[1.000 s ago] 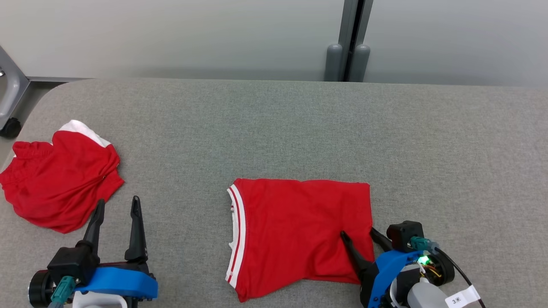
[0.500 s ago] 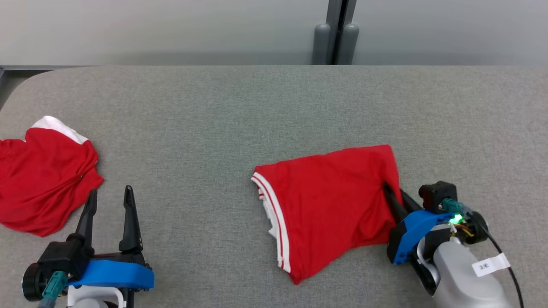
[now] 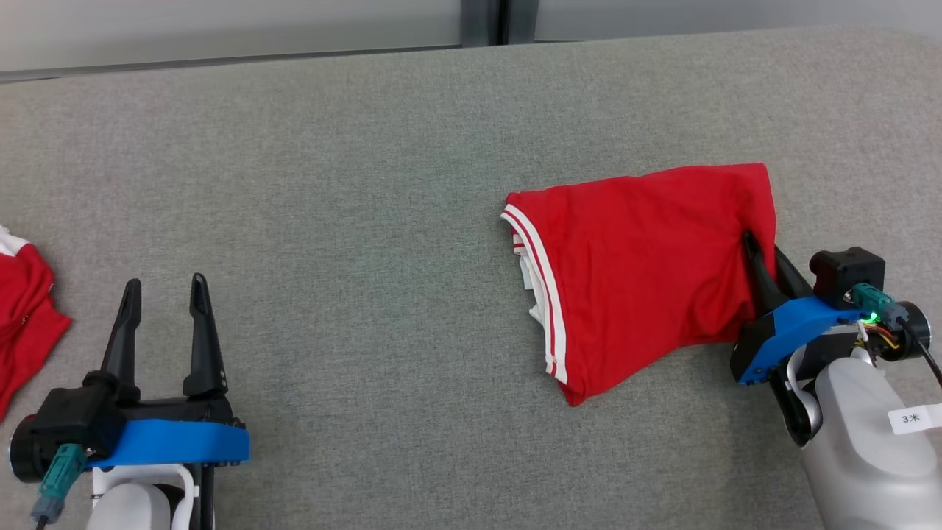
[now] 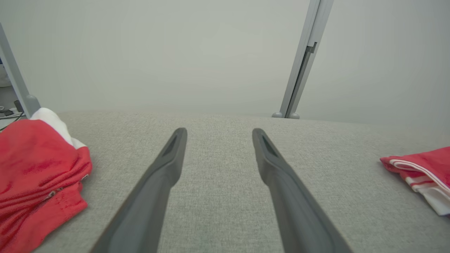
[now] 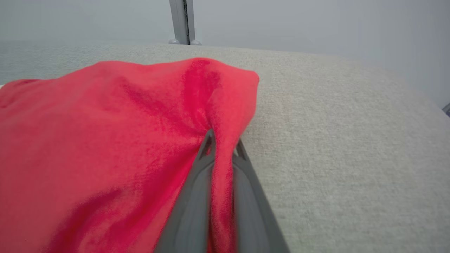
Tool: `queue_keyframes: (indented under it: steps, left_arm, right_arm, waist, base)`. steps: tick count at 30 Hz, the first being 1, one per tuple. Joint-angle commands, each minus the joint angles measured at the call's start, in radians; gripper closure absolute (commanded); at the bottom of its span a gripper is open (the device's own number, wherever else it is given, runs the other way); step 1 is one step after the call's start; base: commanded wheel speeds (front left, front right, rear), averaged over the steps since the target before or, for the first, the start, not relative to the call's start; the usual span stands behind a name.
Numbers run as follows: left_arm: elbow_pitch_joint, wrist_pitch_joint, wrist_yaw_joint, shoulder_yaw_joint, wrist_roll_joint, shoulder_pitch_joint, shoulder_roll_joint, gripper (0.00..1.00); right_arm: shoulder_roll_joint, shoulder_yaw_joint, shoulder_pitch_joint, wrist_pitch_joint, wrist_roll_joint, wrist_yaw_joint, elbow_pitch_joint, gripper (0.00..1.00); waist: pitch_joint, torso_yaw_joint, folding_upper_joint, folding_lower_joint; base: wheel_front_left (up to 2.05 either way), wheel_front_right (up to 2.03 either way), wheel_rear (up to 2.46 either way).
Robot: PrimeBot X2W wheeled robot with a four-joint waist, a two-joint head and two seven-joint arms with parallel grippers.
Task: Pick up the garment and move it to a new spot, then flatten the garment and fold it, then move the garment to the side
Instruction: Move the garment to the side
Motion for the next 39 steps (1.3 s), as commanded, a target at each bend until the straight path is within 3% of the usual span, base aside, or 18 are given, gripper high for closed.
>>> queue_keyframes:
  steps: [1, 12, 28, 33, 39]
  left_arm:
    - [-0.008, -0.002, -0.005, 0.006, 0.005, -0.021, 0.006, 0.00]
    - [-0.044, -0.002, -0.005, -0.002, 0.005, -0.038, 0.025, 0.00]
    - [-0.094, -0.002, -0.006, -0.047, -0.033, -0.123, 0.063, 0.00]
    - [-0.097, -0.002, -0.006, -0.049, -0.035, -0.138, 0.063, 0.00]
    - [-0.095, -0.002, -0.006, -0.042, -0.039, -0.147, 0.063, 0.00]
  right_arm:
    - [0.002, -0.005, -0.006, 0.001, -0.008, -0.001, -0.015, 1.00]
    - [-0.028, -0.017, -0.085, 0.067, -0.031, 0.000, -0.126, 1.00]
    - [-0.255, -0.190, -0.372, 0.204, -0.102, 0.000, -0.100, 1.00]
    - [-0.281, -0.257, -0.414, 0.225, -0.152, -0.001, -0.108, 1.00]
    - [-0.269, -0.339, -0.415, 0.276, -0.227, 0.000, -0.132, 1.00]
  waist:
    - [0.005, -0.005, 0.0000, -0.0002]
    - [0.053, -0.026, 0.0000, -0.0002]
    - [0.213, 0.029, 0.0000, -0.0002]
    - [0.229, 0.034, 0.0000, -0.0002]
    - [0.238, 0.034, 0.0000, -0.0002]
  base:
    - [0.00, 0.00, 0.00]
    - [0.00, 0.00, 0.00]
    - [0.00, 0.00, 0.00]
    - [0.00, 0.00, 0.00]
    - [0.00, 0.00, 0.00]
